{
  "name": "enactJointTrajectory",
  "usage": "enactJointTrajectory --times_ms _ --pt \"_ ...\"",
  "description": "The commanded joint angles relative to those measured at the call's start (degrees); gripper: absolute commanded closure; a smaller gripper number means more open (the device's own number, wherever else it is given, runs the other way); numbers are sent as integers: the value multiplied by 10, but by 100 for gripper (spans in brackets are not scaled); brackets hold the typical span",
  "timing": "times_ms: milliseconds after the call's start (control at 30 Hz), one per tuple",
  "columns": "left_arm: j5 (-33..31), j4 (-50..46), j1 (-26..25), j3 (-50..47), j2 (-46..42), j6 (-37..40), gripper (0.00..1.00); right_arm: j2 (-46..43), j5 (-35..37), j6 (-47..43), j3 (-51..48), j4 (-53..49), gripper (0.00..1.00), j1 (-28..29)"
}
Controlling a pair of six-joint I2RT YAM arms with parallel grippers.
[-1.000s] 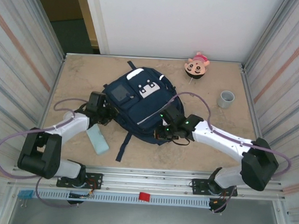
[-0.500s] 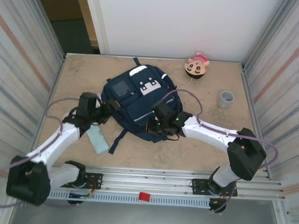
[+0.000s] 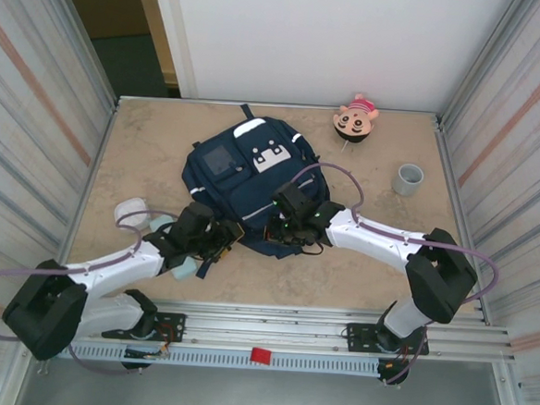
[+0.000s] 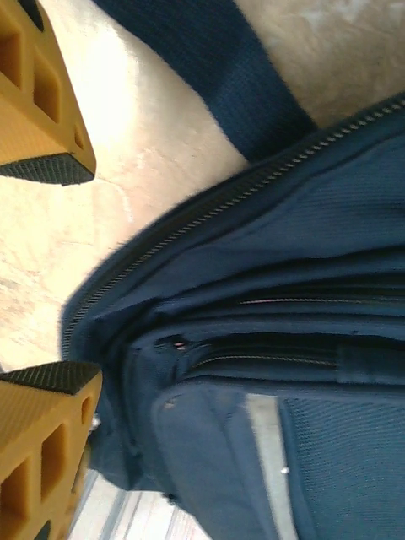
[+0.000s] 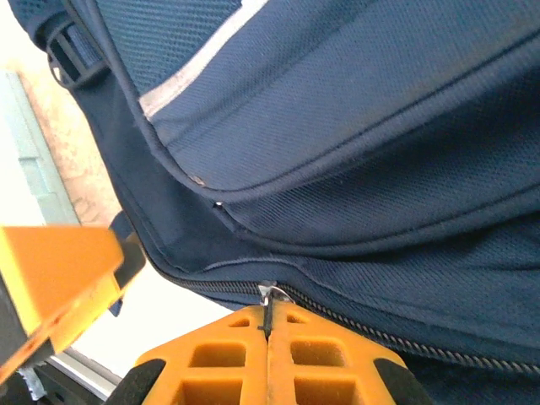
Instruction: Pack the student bag
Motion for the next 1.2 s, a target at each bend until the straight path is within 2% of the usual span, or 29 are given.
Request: enactJointTrajectory --times_ms 0,133,233,400,600,867,967,1167 --pt "-22 70 -1 17 40 -18 43 -12 15 -6 14 -47 100 6" --pt "-10 109 -2 18 91 -35 50 -16 25 -8 12 -55 100 7" --pt "-8 128 -2 15 109 -49 65 -16 32 -8 11 -55 100 10" --pt "-8 120 -3 19 100 -46 82 -9 44 -8 7 -52 80 19" --pt "-8 109 -2 18 91 -43 91 13 46 -8 8 -39 74 21" --pt "1 127 -3 19 102 -53 93 40 26 -26 7 1 68 28" --pt "7 132 -3 21 104 -53 94 56 34 -27 22 -11 72 29" --pt "-4 108 -2 21 87 -51 97 53 81 -10 23 -49 94 30"
